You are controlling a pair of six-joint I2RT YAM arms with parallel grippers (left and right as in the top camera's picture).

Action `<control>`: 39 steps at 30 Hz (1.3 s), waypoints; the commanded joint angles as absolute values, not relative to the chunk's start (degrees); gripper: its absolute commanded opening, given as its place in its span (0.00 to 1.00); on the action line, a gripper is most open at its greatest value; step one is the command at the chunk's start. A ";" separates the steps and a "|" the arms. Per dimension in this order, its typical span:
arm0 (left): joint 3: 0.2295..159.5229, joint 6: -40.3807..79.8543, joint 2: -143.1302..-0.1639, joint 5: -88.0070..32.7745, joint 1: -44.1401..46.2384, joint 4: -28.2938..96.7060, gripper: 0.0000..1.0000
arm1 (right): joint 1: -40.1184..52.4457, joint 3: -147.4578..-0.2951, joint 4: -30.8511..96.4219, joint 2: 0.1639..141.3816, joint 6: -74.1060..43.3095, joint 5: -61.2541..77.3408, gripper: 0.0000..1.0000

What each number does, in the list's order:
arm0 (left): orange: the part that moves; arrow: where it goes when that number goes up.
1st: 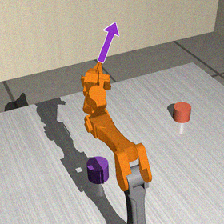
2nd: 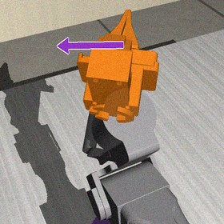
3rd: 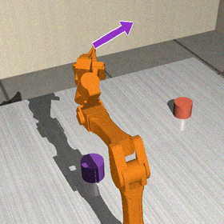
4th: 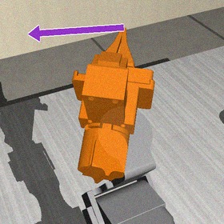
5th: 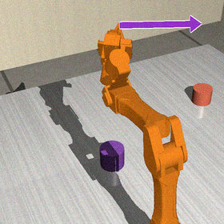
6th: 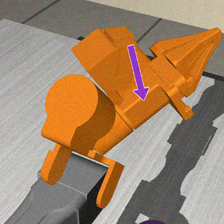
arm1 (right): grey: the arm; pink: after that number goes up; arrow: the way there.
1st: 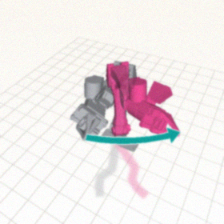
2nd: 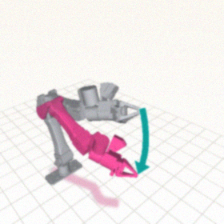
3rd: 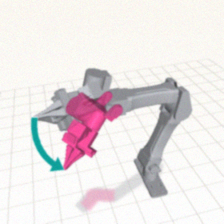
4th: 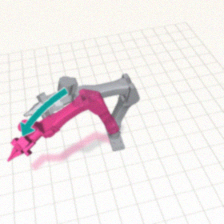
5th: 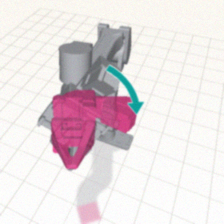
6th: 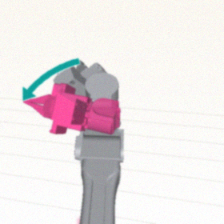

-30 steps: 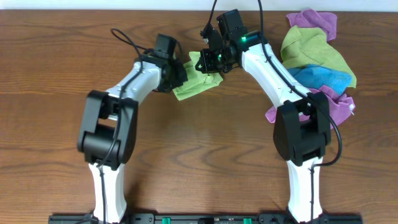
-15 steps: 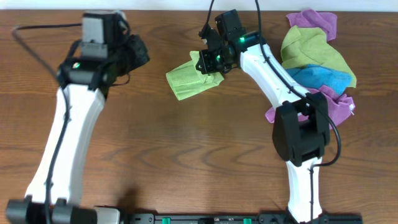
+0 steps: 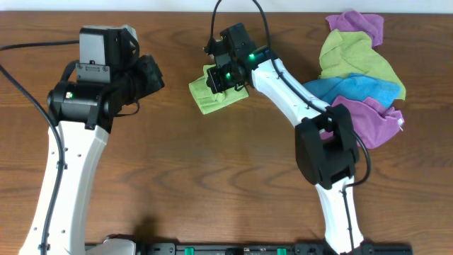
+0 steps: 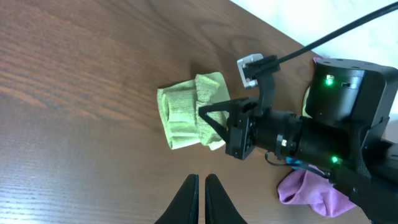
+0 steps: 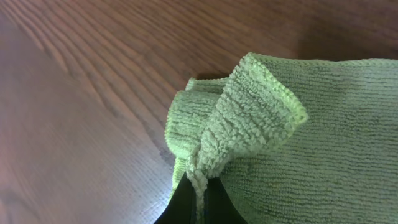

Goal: Fold the cloth

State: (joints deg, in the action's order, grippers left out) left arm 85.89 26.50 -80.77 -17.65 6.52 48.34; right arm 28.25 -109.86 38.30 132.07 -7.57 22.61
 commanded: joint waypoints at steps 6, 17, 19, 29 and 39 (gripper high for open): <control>86.17 25.21 -80.31 -17.41 6.33 48.99 0.07 | 30.00 -110.34 36.45 134.54 -8.14 26.00 0.34; 86.17 24.27 -80.31 -14.09 6.33 48.38 0.11 | 31.66 -110.65 32.58 133.99 -9.41 33.45 0.45; 86.17 24.18 -80.34 -11.62 6.33 48.88 0.13 | 30.81 -111.04 32.60 132.66 -9.41 34.17 0.44; 77.91 23.59 -82.78 -12.99 6.31 42.94 0.71 | 24.29 -114.02 45.10 123.87 -3.68 18.59 0.01; 60.55 35.20 -97.47 -27.07 6.39 13.96 0.98 | 22.22 -113.56 46.02 131.02 -3.38 10.48 0.01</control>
State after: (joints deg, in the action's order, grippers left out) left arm 60.64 30.37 -94.65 -22.35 6.52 16.05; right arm 22.31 -113.62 46.06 128.49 -4.45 13.34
